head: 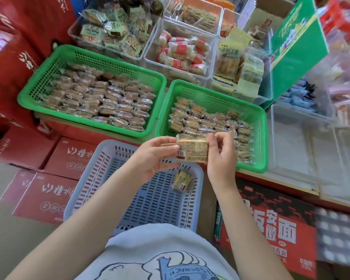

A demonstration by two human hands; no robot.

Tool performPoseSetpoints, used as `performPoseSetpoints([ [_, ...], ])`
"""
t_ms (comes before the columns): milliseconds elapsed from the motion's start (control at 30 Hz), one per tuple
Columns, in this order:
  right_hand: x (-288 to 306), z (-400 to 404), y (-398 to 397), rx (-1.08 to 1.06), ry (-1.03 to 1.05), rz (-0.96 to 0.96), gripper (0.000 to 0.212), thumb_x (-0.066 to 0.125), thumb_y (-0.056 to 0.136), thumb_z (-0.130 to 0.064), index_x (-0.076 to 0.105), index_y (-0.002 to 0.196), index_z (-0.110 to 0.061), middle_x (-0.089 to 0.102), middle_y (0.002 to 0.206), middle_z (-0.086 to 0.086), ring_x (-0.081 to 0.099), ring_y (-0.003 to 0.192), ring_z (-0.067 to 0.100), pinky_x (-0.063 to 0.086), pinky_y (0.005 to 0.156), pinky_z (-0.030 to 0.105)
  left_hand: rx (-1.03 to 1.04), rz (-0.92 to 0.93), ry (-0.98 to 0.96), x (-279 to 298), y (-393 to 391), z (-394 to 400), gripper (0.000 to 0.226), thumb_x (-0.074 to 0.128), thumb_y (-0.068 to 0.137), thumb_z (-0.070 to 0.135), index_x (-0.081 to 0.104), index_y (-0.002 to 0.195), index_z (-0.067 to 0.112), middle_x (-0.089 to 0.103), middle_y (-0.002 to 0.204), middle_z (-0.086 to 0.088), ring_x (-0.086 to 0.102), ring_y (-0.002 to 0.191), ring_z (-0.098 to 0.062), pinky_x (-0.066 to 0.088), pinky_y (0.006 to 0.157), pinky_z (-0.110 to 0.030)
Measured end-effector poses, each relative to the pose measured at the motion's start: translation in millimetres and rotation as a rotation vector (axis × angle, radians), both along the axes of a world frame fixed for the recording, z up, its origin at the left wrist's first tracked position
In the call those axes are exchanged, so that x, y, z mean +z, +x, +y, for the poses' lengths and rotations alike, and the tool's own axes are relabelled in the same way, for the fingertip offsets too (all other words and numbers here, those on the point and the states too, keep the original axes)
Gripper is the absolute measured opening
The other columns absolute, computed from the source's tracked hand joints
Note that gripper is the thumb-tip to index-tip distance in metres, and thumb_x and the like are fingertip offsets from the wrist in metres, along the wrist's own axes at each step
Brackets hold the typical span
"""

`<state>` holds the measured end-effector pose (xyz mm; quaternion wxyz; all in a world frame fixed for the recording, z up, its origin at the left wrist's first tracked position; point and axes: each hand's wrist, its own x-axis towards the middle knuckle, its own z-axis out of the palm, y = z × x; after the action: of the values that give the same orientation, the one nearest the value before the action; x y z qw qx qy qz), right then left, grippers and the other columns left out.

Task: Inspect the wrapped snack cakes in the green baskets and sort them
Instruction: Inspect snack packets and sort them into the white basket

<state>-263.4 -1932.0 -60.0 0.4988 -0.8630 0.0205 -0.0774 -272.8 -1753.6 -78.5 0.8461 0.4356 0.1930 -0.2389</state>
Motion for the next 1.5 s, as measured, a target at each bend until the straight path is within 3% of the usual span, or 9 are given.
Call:
performPoseSetpoints([
  [233, 0.5, -8.8, -8.1, 0.11, 0.029, 0.092, 0.029, 0.043, 0.101, -0.044, 0.044, 0.08, -0.025, 0.05, 0.068, 0.006, 0.054, 0.061, 0.042, 0.048, 0.05, 0.046, -0.144, -0.077, -0.091, -2.2, -13.1, 7.8, 0.027, 0.064, 0.09, 0.023, 0.057, 0.111, 0.008, 0.067, 0.113, -0.015, 0.069, 0.099, -0.025, 0.064, 0.077, -0.039],
  [400, -0.3, -8.5, -10.9, 0.124, 0.075, 0.186, 0.029, 0.044, 0.104, -0.041, 0.048, 0.08, -0.024, 0.049, 0.07, 0.005, 0.051, 0.065, 0.036, 0.051, 0.06, 0.058, -0.18, -0.112, -0.133, -1.1, -16.7, 18.6, 0.008, 0.065, 0.09, 0.017, 0.059, 0.092, 0.012, 0.066, 0.111, -0.017, 0.07, 0.094, -0.025, 0.063, 0.079, -0.038],
  [500, 3.3, -5.1, -14.5, 0.162, 0.151, 0.242, 0.033, 0.045, 0.096, -0.056, 0.051, 0.082, -0.026, 0.049, 0.072, 0.005, 0.049, 0.067, 0.027, 0.05, 0.062, 0.055, -0.15, -0.117, -0.082, -0.5, -18.2, 20.4, 0.007, 0.062, 0.088, 0.017, 0.06, 0.092, 0.011, 0.071, 0.103, -0.013, 0.071, 0.091, -0.025, 0.063, 0.077, -0.037],
  [633, 4.9, 2.9, -15.1, 0.109, 0.046, 0.169, 0.032, 0.043, 0.105, -0.036, 0.048, 0.078, -0.019, 0.044, 0.064, 0.001, 0.041, 0.055, 0.012, 0.036, 0.052, 0.029, -0.059, -0.071, -0.065, -7.5, -20.8, 23.0, 0.015, 0.064, 0.087, 0.019, 0.063, 0.096, 0.007, 0.07, 0.109, -0.019, 0.071, 0.097, -0.028, 0.053, 0.093, -0.048],
  [800, 0.4, 14.8, -18.5, -0.066, 0.079, 0.141, 0.031, 0.039, 0.108, -0.026, 0.048, 0.081, -0.013, 0.044, 0.066, -0.002, 0.039, 0.052, 0.002, 0.034, 0.053, 0.017, 0.084, -0.134, 0.095, -4.4, -25.8, 16.2, 0.014, 0.064, 0.088, 0.021, 0.066, 0.092, 0.008, 0.07, 0.101, -0.013, 0.066, 0.092, -0.025, 0.056, 0.078, -0.035],
  [967, 4.9, 8.8, -18.7, 0.01, 0.034, 0.183, 0.003, 0.051, 0.103, -0.022, 0.054, 0.103, -0.02, 0.058, 0.095, -0.003, 0.057, 0.085, 0.008, 0.045, 0.074, 0.023, 0.009, -0.517, 0.738, 13.6, -26.8, 23.4, 0.005, 0.065, 0.096, 0.01, 0.066, 0.093, 0.013, 0.071, 0.106, 0.001, 0.067, 0.092, -0.013, 0.057, 0.08, -0.03],
  [1100, 33.5, 15.3, -17.9, 0.33, -0.008, 0.093, 0.019, 0.062, 0.098, -0.018, 0.068, 0.116, -0.019, 0.064, 0.109, -0.007, 0.061, 0.097, 0.006, 0.051, 0.079, 0.018, -0.082, -0.84, 1.116, 27.4, -25.5, 30.1, 0.005, 0.068, 0.094, 0.011, 0.065, 0.097, 0.012, 0.071, 0.096, 0.001, 0.068, 0.087, -0.014, 0.058, 0.078, -0.035],
  [1233, 39.9, 27.0, -16.2, 0.44, 0.13, 0.229, 0.016, 0.073, 0.089, -0.018, 0.071, 0.105, -0.016, 0.071, 0.092, 0.001, 0.067, 0.083, 0.015, 0.058, 0.075, 0.03, -0.033, -0.878, 1.133, 30.6, -28.1, 28.5, 0.007, 0.069, 0.094, 0.011, 0.066, 0.099, 0.012, 0.072, 0.089, 0.005, 0.069, 0.081, -0.016, 0.058, 0.072, -0.042],
  [1500, 36.3, 24.6, -15.6, 0.471, 0.302, 0.327, 0.008, 0.069, 0.091, -0.004, 0.067, 0.098, -0.006, 0.068, 0.078, 0.01, 0.065, 0.07, 0.025, 0.057, 0.068, 0.035, 0.013, -0.792, 0.907, 27.5, -32.7, 28.1, 0.007, 0.075, 0.089, 0.013, 0.071, 0.091, 0.017, 0.072, 0.083, 0.008, 0.068, 0.079, -0.005, 0.055, 0.069, -0.02],
])
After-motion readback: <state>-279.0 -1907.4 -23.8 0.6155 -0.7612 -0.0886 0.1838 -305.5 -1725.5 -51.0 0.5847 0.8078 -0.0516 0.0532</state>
